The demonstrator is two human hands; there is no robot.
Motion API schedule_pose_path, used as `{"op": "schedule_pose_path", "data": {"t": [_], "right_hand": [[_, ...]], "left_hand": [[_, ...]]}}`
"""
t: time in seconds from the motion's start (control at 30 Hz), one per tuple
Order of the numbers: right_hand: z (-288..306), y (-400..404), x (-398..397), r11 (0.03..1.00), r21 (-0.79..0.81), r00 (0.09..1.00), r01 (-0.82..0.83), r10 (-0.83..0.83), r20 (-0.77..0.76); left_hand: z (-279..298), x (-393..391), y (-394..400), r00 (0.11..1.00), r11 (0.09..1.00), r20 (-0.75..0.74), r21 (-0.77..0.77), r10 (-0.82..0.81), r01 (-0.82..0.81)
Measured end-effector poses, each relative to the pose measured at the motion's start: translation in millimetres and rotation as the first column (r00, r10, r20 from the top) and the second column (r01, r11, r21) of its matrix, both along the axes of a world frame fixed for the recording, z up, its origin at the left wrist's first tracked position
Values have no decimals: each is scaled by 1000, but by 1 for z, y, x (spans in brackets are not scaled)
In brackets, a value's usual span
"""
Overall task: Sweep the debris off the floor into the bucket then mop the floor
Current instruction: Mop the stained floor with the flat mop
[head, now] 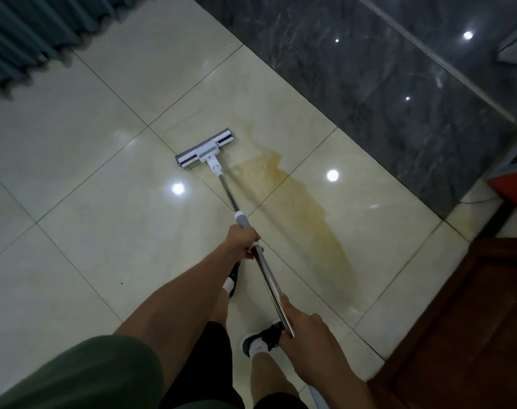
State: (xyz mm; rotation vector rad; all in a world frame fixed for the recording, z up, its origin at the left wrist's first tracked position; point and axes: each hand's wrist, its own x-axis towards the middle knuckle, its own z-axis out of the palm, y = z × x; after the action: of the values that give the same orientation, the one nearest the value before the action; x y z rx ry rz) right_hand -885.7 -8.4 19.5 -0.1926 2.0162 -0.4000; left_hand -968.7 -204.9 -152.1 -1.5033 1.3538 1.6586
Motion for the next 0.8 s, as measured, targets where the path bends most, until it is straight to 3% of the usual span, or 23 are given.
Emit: {"op": "schedule_pose_path", "data": {"t": [0.2,0.37,0.43,0.8], "right_hand": [[15,37,24,985,121,973,-120,141,-181],[16,24,23,971,224,908,-84,167,-383],[15,8,14,973,220,861,-71,172,-478],[5,-79,-67,978,172,830,-122,195,-523]], "left_hand": [[17,16,34,975,970,-63,127,214,-205],[35,-2,18,950,923,-110,291,294,-252],[38,-14,-1,950,935,-151,277,272,-223],[32,-96,-86,978,992,-178,86,108,-94]]}}
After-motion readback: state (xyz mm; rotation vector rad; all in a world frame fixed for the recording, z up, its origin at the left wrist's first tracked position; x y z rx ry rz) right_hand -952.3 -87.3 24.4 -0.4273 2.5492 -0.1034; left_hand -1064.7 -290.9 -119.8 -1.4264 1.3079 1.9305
